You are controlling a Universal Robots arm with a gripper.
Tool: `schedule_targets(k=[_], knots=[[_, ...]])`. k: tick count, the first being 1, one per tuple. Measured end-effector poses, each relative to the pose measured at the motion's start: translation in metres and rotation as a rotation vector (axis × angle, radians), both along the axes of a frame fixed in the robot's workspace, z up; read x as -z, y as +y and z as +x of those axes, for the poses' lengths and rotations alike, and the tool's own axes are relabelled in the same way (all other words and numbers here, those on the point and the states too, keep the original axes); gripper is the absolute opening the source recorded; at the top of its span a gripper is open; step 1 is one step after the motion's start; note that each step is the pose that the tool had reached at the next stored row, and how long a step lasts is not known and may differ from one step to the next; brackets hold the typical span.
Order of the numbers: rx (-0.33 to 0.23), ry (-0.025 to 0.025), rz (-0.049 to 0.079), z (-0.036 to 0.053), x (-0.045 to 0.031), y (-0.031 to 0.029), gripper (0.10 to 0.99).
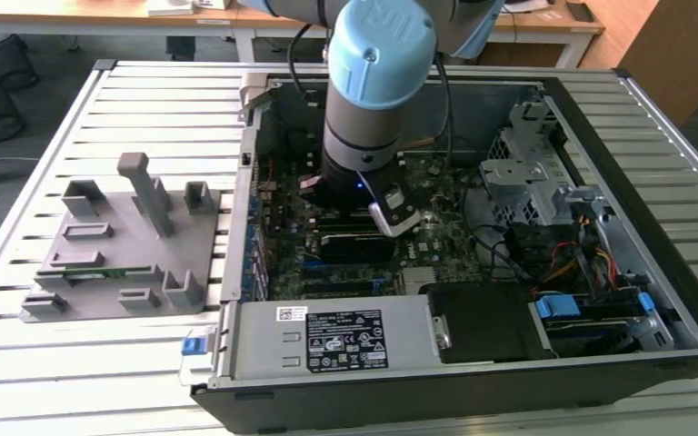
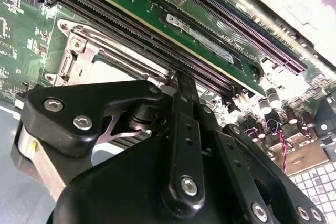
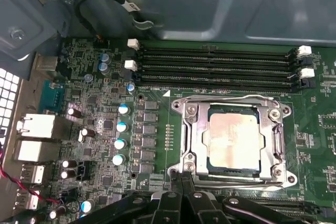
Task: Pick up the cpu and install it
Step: 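Install the second cpu locking lever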
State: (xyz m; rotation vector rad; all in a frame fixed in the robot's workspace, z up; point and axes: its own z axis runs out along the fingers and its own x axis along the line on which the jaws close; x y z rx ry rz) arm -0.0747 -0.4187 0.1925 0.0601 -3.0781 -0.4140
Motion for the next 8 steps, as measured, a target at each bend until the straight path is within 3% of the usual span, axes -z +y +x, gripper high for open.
schedule_targets(k=[8], knots=[[0.0, 0.0001, 0.016, -0.0021, 0.0017, 0.0, 0.106]])
